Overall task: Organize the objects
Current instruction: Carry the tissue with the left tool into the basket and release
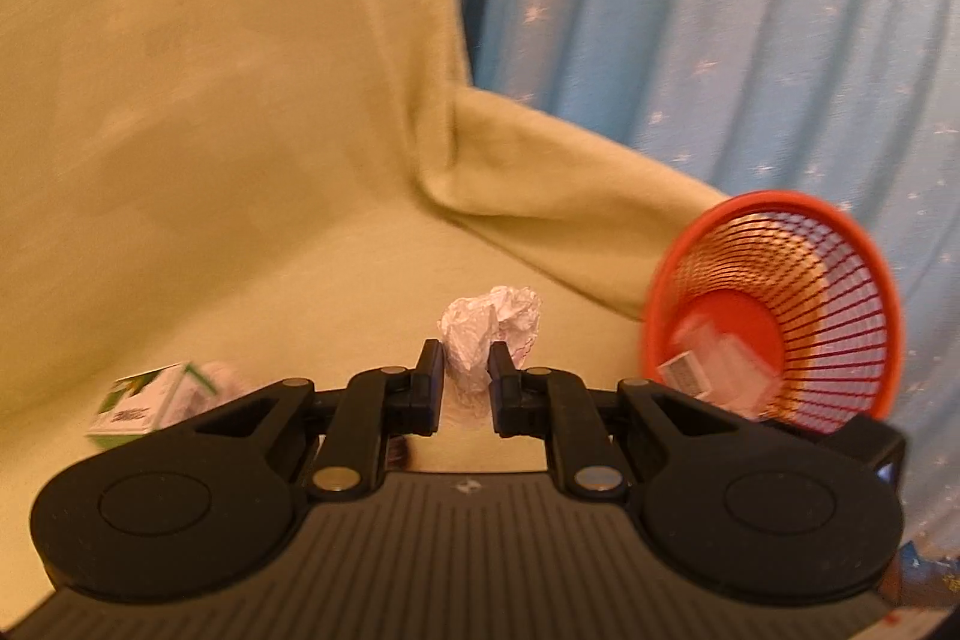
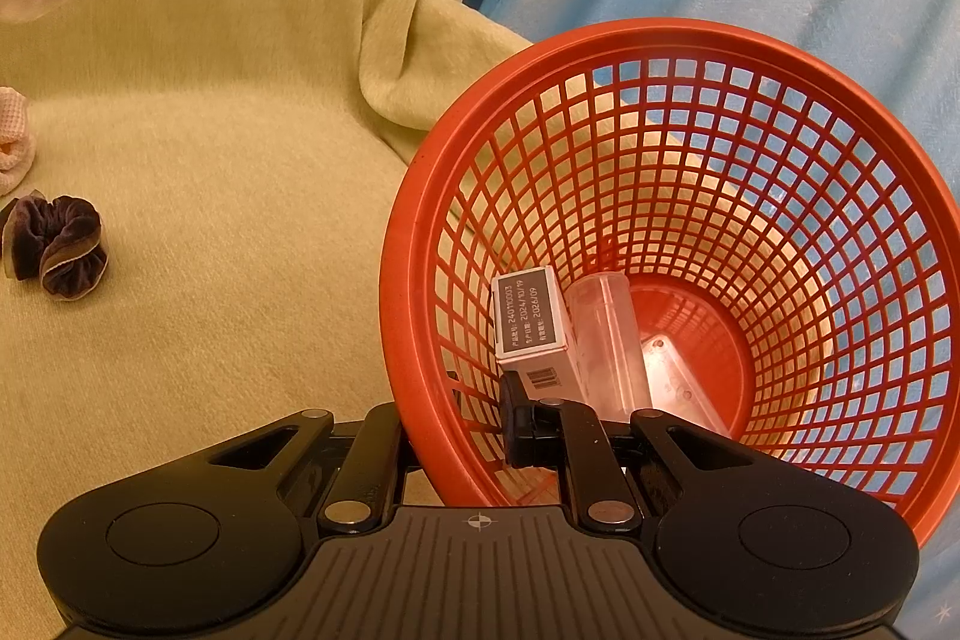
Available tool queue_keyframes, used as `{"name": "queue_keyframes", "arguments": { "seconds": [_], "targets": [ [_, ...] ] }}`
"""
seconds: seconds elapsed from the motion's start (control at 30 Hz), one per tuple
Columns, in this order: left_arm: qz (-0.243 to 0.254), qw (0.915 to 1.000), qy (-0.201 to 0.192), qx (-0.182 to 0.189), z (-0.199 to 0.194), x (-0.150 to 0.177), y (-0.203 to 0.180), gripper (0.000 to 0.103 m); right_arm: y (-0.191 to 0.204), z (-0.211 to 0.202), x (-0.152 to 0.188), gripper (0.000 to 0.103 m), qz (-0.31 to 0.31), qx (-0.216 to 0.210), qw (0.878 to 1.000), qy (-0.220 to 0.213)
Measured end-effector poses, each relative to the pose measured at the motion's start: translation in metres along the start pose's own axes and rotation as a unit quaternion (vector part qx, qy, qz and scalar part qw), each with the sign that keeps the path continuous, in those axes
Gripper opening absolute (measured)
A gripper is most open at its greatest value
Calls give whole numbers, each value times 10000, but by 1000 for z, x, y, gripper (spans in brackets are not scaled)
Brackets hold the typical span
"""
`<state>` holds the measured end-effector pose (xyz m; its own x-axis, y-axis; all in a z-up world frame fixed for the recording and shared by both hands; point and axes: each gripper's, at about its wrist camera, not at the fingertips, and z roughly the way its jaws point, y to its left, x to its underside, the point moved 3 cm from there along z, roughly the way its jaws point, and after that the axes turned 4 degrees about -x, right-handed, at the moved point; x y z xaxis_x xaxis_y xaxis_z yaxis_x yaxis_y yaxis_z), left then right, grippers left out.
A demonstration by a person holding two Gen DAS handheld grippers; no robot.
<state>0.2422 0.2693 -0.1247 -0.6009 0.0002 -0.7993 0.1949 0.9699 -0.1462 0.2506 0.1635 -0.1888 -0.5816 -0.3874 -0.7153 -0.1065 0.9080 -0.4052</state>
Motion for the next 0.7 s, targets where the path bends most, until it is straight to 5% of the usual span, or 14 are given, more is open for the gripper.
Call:
{"name": "queue_keyframes", "arguments": {
  "seconds": [0.43, 0.57, 0.7],
  "targets": [
    [950, 9846, -87, 1468, 3, -38, -119, 14, -1, 0, -3, 10, 51, -8, 10000, -19],
    [1063, 9771, 32, 1841, 21, -38, -154, 39, 0, 1, -4, 10, 60, -13, 10000, -23],
    [886, 9795, -63, 1806, 26, -38, -153, 42, 0, 1, -4, 10, 74, -14, 10000, -24]
  ]
}}
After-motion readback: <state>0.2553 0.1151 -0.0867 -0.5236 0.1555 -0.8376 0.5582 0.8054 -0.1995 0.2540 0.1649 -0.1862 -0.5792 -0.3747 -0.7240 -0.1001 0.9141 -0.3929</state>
